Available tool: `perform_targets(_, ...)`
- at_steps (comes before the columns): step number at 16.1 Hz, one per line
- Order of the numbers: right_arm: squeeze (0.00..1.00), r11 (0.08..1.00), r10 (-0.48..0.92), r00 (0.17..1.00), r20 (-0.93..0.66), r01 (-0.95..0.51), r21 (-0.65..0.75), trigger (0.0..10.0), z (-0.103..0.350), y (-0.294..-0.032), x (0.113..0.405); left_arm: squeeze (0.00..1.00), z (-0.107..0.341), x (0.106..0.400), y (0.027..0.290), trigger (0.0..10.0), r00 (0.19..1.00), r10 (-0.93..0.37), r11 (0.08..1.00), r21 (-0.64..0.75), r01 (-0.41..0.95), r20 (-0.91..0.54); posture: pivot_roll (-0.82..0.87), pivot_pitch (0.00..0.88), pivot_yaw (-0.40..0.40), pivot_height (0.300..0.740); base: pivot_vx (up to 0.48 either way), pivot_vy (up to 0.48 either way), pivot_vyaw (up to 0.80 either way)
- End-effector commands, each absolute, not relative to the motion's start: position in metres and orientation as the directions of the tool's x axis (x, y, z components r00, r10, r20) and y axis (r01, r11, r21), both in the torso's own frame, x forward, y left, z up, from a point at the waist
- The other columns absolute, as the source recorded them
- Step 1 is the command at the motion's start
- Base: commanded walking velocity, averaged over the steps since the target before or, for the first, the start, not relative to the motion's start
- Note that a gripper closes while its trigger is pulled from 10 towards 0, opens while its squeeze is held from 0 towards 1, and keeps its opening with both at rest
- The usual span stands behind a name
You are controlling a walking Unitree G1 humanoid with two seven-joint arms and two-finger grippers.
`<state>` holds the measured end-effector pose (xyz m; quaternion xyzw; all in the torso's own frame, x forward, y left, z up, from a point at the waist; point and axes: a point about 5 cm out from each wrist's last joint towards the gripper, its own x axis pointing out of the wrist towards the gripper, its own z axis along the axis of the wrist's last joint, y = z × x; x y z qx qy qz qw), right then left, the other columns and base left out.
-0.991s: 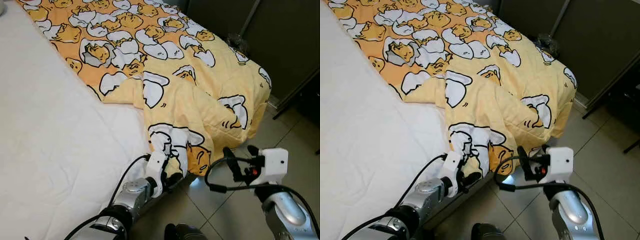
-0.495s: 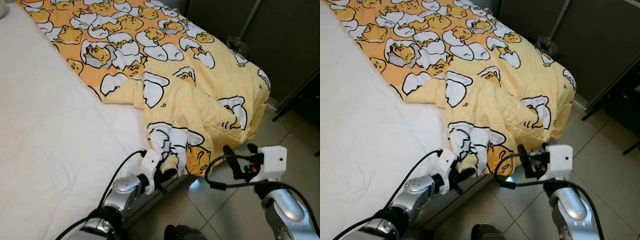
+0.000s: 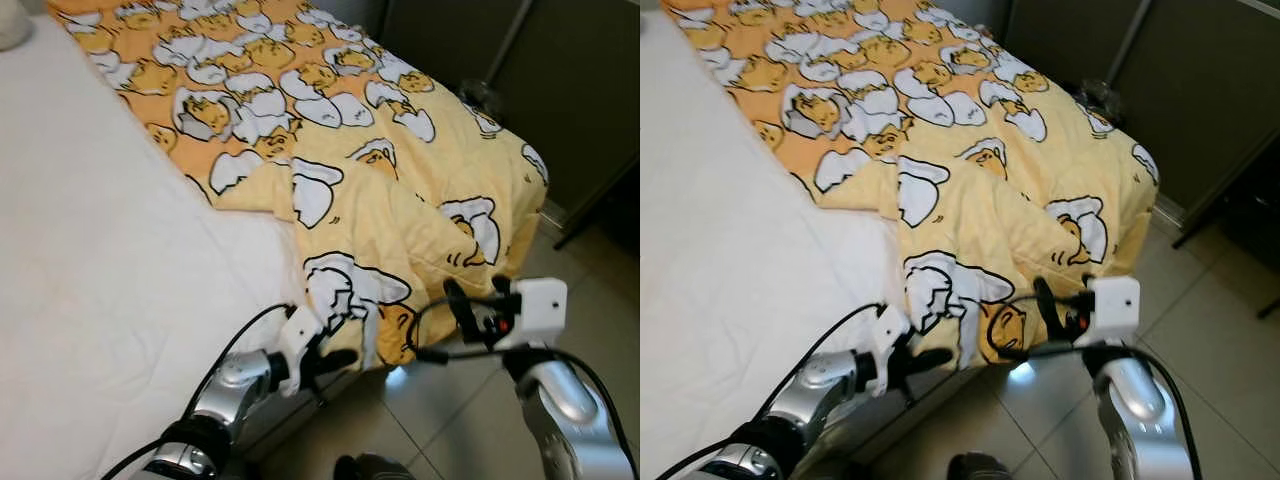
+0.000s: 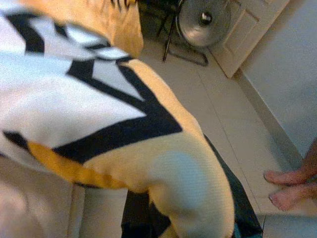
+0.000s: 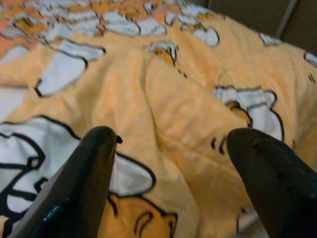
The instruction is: Clean up the room
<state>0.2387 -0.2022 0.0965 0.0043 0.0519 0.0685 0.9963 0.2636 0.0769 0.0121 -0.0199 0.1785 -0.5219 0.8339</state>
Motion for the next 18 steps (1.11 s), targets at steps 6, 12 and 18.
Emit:
perform_targets(6,0.0,0.987,0.161,0.982,-0.101,-0.157,0.043,10.0,0.086,-0.192,0.256,0.0,0.042,0.275,0.068,0.0,0.266,-0.943,0.304,-0.193,0.933,-0.2,-0.12,0.024,-0.061,0.74,0.0,0.0,0.0)
perform_targets(12,0.0,0.965,0.261,0.961,-0.093,-0.259,0.027,10.0,0.083,-0.178,0.253,0.0,0.034,0.263,0.088,0.0,0.261,-0.938,0.31,-0.213,0.927,-0.228,-0.08,0.046,-0.063,0.74,0.0,-0.48,0.0)
perform_targets(18,0.0,0.932,0.363,0.921,-0.14,-0.355,0.076,10.0,0.071,-0.173,0.214,0.0,0.023,0.253,0.103,0.0,0.269,-0.923,0.341,-0.261,0.903,-0.273,-0.1,0.044,-0.072,0.74,0.0,-0.48,0.0)
